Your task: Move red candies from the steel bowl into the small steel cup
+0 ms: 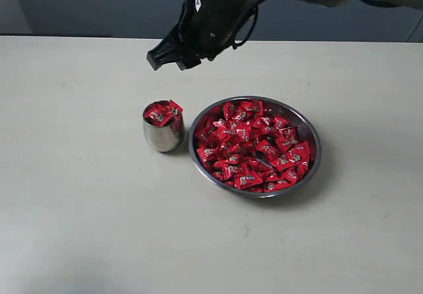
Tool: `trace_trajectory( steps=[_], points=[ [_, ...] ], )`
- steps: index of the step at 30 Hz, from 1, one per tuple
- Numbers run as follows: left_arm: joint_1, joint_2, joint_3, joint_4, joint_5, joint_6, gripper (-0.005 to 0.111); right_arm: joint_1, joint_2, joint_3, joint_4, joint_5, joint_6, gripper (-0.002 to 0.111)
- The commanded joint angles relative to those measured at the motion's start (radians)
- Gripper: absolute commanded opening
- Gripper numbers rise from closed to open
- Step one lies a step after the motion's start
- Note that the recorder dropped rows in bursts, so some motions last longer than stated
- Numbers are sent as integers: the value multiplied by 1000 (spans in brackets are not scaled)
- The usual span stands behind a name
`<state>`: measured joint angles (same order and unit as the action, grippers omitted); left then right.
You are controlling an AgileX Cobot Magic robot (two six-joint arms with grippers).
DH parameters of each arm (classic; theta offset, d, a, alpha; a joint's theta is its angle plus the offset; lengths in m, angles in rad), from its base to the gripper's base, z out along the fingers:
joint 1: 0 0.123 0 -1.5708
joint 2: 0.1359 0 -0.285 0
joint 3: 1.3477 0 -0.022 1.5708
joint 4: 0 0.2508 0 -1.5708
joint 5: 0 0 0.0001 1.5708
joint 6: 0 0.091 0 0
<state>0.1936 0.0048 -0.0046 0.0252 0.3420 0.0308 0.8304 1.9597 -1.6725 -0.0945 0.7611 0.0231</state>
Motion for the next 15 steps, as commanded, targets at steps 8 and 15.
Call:
trace_trajectory(
  steps=[8, 15],
  points=[
    [-7, -5, 5, 2, -8, -1, 0, -5, -272, 316, -268, -132, 229, 40],
    [-7, -5, 5, 2, -8, -1, 0, -5, -447, 489, -309, -120, 267, 16]
  ],
)
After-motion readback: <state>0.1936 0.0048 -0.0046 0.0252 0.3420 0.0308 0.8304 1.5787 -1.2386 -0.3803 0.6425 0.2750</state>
